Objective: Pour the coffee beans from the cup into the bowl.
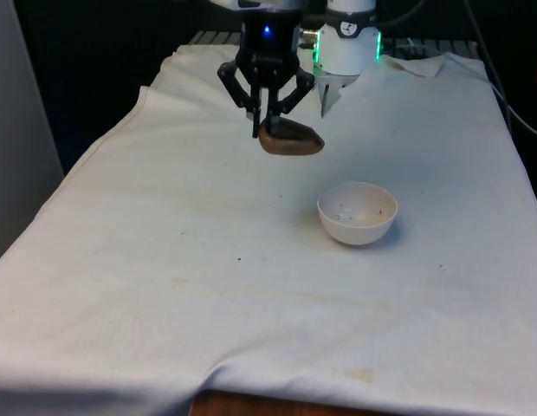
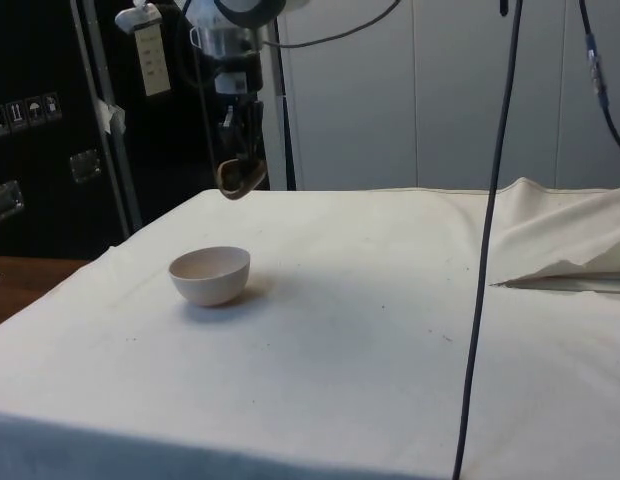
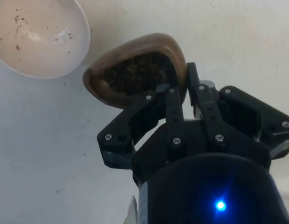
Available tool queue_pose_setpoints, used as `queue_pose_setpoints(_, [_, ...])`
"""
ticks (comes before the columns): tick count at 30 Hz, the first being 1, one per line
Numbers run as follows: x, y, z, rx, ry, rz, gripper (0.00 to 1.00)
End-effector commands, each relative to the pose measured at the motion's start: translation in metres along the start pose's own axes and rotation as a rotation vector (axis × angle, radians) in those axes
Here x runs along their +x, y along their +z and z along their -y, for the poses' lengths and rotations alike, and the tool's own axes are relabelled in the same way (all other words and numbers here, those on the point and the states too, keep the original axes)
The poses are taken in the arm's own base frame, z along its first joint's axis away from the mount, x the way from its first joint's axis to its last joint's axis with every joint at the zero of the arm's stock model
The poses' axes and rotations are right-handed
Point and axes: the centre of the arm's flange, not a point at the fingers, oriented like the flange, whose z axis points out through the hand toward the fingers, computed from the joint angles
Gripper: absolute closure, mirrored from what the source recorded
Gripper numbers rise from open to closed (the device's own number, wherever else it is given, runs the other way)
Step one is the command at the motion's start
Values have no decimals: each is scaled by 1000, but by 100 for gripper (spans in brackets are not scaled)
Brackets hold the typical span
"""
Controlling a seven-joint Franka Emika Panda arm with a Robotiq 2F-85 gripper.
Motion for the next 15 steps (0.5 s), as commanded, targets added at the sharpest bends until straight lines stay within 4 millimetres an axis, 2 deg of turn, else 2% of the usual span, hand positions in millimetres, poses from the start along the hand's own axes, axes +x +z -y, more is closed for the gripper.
queue_pose_setpoints(1, [0, -1, 2, -12, 5, 3, 99])
queue_pose_setpoints(15, [5, -2, 28, -33, 30, -1, 99])
